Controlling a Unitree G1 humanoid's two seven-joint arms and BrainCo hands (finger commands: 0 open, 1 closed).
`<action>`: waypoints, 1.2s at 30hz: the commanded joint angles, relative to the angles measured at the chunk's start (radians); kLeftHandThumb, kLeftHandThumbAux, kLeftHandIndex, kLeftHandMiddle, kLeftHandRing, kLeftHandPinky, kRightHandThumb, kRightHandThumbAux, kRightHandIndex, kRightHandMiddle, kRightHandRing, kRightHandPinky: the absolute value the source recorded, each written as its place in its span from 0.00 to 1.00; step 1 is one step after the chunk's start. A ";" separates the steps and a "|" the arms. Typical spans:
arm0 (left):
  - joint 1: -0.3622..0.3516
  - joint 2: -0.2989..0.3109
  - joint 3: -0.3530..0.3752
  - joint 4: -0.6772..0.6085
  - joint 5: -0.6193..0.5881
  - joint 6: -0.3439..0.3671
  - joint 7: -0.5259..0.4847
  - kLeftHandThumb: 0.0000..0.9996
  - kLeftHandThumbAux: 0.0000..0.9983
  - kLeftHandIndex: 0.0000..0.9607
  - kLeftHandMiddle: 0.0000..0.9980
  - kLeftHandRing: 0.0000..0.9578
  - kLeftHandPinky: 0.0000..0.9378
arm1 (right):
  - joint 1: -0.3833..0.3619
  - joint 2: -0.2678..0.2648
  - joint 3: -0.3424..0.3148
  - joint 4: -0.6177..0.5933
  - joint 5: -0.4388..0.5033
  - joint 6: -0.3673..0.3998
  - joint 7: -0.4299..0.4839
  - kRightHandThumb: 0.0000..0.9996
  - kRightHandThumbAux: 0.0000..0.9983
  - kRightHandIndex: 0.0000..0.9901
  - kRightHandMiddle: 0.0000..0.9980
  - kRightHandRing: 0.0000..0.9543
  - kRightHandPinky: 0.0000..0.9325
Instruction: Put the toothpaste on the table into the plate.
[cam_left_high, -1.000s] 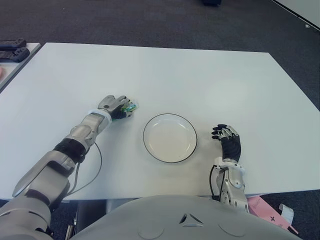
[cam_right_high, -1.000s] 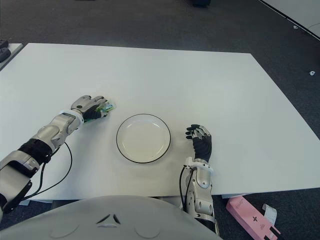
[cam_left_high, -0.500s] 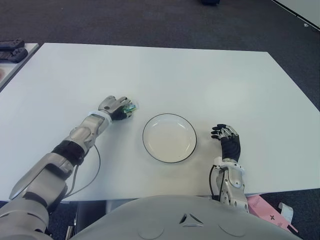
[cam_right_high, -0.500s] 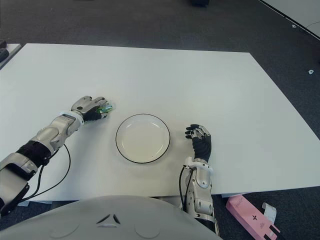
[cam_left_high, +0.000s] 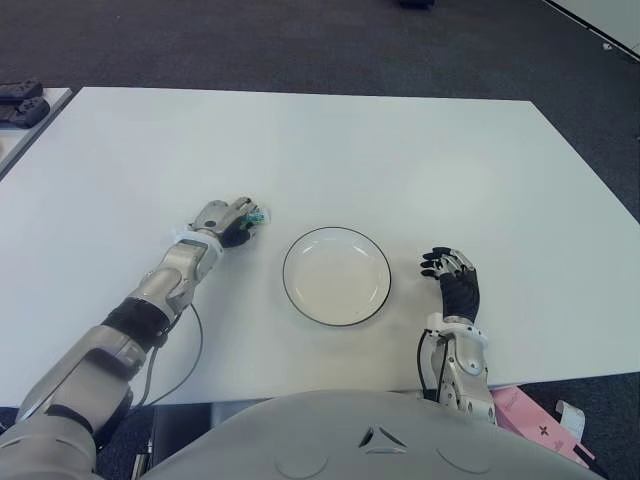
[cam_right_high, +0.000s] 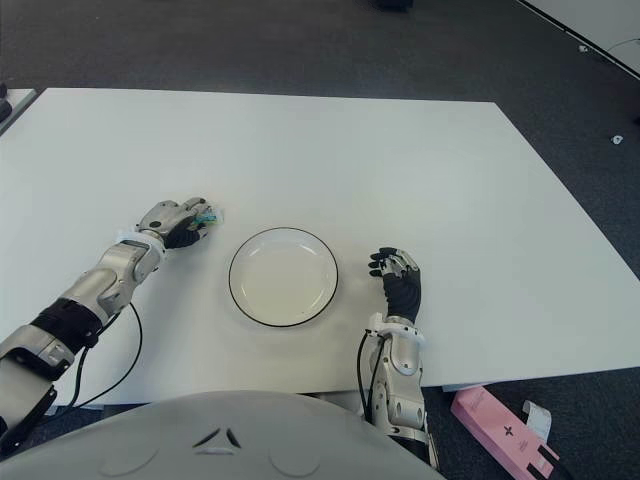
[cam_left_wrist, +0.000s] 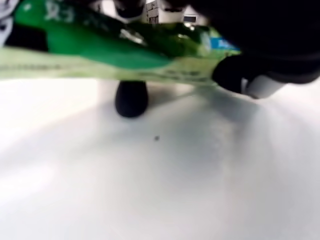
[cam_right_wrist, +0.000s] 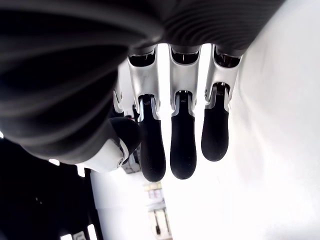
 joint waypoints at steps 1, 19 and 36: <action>0.099 -0.020 -0.017 0.070 -0.041 -0.021 -0.045 0.85 0.66 0.42 0.52 0.78 0.60 | 0.021 0.038 -0.008 0.045 0.011 0.062 -0.012 0.71 0.73 0.43 0.53 0.55 0.56; 0.101 -0.015 0.020 0.078 -0.093 -0.079 -0.060 0.95 0.65 0.42 0.51 0.51 0.30 | 0.012 0.036 -0.009 0.056 0.015 0.055 -0.006 0.71 0.73 0.43 0.52 0.54 0.55; 0.098 -0.022 0.038 0.089 -0.089 -0.091 -0.028 0.95 0.65 0.43 0.51 0.51 0.25 | 0.005 0.035 -0.008 0.064 0.008 0.049 -0.009 0.71 0.73 0.43 0.53 0.55 0.55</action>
